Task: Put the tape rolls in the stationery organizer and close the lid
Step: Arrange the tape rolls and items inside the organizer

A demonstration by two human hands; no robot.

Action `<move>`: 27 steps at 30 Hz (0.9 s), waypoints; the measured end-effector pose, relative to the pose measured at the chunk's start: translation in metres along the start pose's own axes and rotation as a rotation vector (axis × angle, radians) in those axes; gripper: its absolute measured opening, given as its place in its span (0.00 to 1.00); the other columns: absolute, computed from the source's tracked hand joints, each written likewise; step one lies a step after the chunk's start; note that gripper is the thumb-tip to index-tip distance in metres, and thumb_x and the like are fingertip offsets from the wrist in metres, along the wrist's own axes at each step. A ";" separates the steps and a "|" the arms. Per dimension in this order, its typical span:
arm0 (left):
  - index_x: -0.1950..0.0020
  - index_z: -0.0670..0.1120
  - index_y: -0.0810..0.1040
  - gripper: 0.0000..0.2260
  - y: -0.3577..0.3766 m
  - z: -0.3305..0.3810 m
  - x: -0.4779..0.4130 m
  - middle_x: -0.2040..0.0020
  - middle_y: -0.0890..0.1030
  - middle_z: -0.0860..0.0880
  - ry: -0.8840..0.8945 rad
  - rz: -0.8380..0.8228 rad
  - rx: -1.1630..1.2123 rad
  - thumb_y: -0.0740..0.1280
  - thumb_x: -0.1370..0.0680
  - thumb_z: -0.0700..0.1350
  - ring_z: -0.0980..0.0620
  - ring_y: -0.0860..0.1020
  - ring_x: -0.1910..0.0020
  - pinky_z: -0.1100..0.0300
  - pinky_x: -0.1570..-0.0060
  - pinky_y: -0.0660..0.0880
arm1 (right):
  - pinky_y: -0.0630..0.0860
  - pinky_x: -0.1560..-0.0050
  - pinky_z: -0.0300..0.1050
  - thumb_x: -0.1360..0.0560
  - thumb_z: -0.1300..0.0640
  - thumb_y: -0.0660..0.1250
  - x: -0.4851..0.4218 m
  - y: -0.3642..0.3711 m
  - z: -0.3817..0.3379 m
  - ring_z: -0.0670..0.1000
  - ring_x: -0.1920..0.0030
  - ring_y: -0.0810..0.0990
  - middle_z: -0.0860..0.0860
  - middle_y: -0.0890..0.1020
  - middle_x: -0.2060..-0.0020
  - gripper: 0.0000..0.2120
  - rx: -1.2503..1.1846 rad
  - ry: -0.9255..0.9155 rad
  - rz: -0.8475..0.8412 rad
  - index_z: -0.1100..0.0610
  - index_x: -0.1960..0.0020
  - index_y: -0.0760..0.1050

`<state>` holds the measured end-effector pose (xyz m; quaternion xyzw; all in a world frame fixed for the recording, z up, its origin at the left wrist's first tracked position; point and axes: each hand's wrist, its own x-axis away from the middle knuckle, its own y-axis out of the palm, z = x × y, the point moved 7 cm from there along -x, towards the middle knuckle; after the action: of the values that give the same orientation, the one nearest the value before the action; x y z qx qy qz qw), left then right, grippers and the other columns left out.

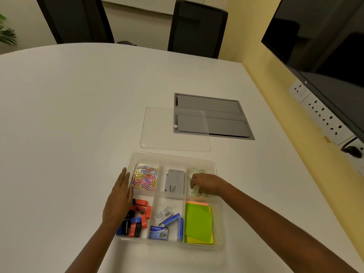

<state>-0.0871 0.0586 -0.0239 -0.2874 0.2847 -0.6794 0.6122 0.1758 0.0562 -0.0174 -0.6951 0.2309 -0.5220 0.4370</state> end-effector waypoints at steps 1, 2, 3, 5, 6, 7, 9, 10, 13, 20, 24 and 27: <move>0.28 0.45 0.58 0.21 0.000 -0.001 0.000 0.24 0.58 0.45 -0.002 0.000 0.003 0.57 0.21 0.43 0.44 0.63 0.28 0.44 0.35 0.68 | 0.75 0.48 0.53 0.26 0.68 0.64 0.000 0.001 -0.001 0.58 0.41 0.75 0.59 0.76 0.41 0.14 0.018 -0.006 0.013 0.62 0.40 0.73; 0.28 0.45 0.57 0.21 0.000 -0.001 0.000 0.24 0.57 0.46 -0.005 -0.001 0.003 0.57 0.21 0.43 0.44 0.63 0.28 0.44 0.35 0.68 | 0.75 0.49 0.53 0.25 0.67 0.63 0.000 0.001 -0.001 0.58 0.42 0.76 0.59 0.77 0.41 0.13 0.039 -0.002 0.017 0.62 0.41 0.73; 0.28 0.45 0.57 0.21 0.000 -0.001 0.000 0.24 0.57 0.46 -0.009 -0.003 0.002 0.56 0.20 0.43 0.44 0.63 0.28 0.44 0.35 0.68 | 0.76 0.49 0.52 0.25 0.66 0.62 0.001 0.001 0.002 0.58 0.43 0.77 0.59 0.77 0.42 0.12 0.060 0.009 0.012 0.63 0.42 0.73; 0.27 0.45 0.57 0.21 0.000 -0.001 0.000 0.24 0.57 0.46 -0.012 -0.007 0.003 0.56 0.20 0.43 0.45 0.62 0.27 0.44 0.35 0.68 | 0.75 0.49 0.52 0.23 0.63 0.60 0.004 -0.001 0.008 0.58 0.43 0.77 0.59 0.78 0.42 0.11 0.093 0.034 -0.011 0.63 0.42 0.72; 0.27 0.45 0.57 0.21 0.001 -0.001 -0.001 0.24 0.57 0.46 -0.013 -0.010 0.005 0.56 0.20 0.43 0.45 0.62 0.27 0.44 0.34 0.68 | 0.74 0.48 0.52 0.22 0.62 0.60 0.005 -0.001 0.011 0.58 0.43 0.76 0.59 0.78 0.41 0.11 0.102 0.040 -0.019 0.62 0.41 0.72; 0.27 0.45 0.57 0.21 0.001 -0.001 -0.001 0.24 0.57 0.46 -0.013 -0.012 0.005 0.56 0.20 0.43 0.45 0.62 0.27 0.44 0.34 0.67 | 0.74 0.47 0.51 0.22 0.61 0.59 0.005 -0.001 0.012 0.58 0.43 0.76 0.59 0.78 0.41 0.11 0.102 0.043 -0.025 0.62 0.41 0.72; 0.27 0.45 0.57 0.21 0.001 -0.001 -0.001 0.24 0.56 0.46 -0.013 -0.015 0.005 0.56 0.20 0.43 0.45 0.61 0.27 0.44 0.34 0.67 | 0.73 0.45 0.50 0.21 0.60 0.58 0.007 0.002 0.011 0.58 0.41 0.76 0.58 0.77 0.39 0.13 0.088 0.043 -0.034 0.61 0.38 0.70; 0.27 0.45 0.57 0.21 0.001 -0.001 -0.001 0.24 0.56 0.46 -0.013 -0.014 0.006 0.56 0.20 0.43 0.45 0.62 0.27 0.44 0.34 0.67 | 0.73 0.44 0.51 0.21 0.61 0.58 0.008 0.005 0.009 0.58 0.40 0.75 0.58 0.75 0.37 0.14 0.085 0.032 -0.034 0.59 0.36 0.69; 0.27 0.45 0.57 0.21 0.001 0.000 0.000 0.24 0.56 0.46 -0.009 -0.011 -0.003 0.55 0.20 0.43 0.45 0.62 0.27 0.45 0.34 0.67 | 0.74 0.43 0.54 0.23 0.66 0.60 0.012 0.011 0.004 0.59 0.38 0.73 0.57 0.71 0.34 0.21 0.086 -0.013 -0.038 0.57 0.30 0.65; 0.28 0.44 0.58 0.21 -0.001 0.001 -0.001 0.24 0.57 0.46 -0.005 -0.003 -0.011 0.55 0.20 0.42 0.45 0.62 0.27 0.45 0.35 0.68 | 0.75 0.50 0.53 0.23 0.67 0.59 0.009 0.006 -0.007 0.60 0.42 0.74 0.60 0.75 0.41 0.15 0.247 -0.102 0.100 0.62 0.38 0.71; 0.28 0.45 0.58 0.21 -0.001 0.001 0.000 0.24 0.57 0.46 -0.008 -0.004 -0.011 0.55 0.20 0.43 0.45 0.63 0.27 0.46 0.35 0.69 | 0.74 0.50 0.54 0.22 0.66 0.57 0.008 0.012 -0.009 0.60 0.43 0.75 0.61 0.76 0.42 0.13 0.276 -0.126 0.089 0.64 0.38 0.70; 0.28 0.45 0.59 0.21 -0.001 0.001 0.000 0.24 0.57 0.46 -0.004 0.004 -0.012 0.56 0.20 0.42 0.45 0.63 0.28 0.46 0.35 0.69 | 0.75 0.46 0.54 0.22 0.66 0.57 0.008 0.017 -0.004 0.60 0.40 0.74 0.60 0.75 0.39 0.15 0.215 -0.056 0.057 0.62 0.36 0.70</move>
<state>-0.0871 0.0587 -0.0221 -0.2916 0.2881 -0.6759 0.6124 0.1769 0.0398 -0.0279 -0.6516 0.1809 -0.5114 0.5303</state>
